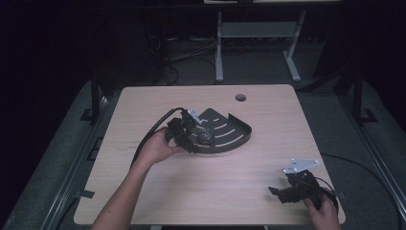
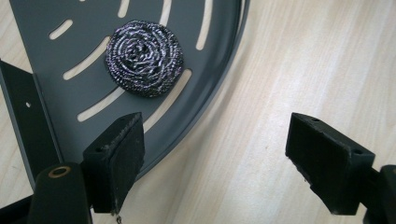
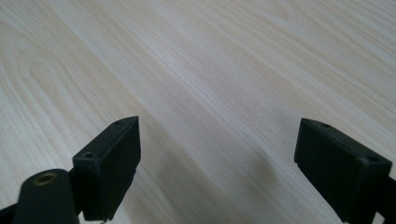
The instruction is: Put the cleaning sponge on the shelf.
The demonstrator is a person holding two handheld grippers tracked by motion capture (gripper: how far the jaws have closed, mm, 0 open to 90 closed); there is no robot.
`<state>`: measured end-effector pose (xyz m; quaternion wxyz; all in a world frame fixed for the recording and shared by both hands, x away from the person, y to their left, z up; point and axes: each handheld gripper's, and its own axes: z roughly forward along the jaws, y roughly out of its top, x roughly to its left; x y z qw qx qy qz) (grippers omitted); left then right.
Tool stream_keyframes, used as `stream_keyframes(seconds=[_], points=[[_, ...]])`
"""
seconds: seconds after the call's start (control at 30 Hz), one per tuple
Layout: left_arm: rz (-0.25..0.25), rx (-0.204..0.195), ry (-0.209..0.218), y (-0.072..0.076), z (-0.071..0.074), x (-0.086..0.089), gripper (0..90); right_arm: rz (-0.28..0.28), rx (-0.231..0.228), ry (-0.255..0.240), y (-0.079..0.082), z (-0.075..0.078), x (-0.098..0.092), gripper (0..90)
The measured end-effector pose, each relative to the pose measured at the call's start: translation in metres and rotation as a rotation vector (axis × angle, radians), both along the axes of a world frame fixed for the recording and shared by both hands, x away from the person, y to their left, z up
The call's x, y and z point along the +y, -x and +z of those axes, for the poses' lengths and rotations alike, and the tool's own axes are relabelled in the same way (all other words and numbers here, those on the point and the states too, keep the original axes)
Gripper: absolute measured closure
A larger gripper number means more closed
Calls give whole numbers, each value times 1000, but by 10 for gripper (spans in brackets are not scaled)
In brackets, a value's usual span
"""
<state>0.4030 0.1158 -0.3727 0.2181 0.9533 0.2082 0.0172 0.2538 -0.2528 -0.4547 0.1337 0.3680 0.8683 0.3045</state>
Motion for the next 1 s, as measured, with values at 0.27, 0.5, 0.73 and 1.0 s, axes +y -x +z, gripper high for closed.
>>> stream_keyframes(seconds=[0.27,0.5,0.73,1.0], points=[[-24,-20,13,11,6,-2,192,0,6,5,0,-2,1,141],[-32,-13,27,19,5,6,192,1,5,8,1,-2,2,141],[-20,-12,29,29,1,18,192,-3,5,11,1,-3,2,141],[-14,3,31,35,-6,25,192,-9,3,11,1,-2,0,141]])
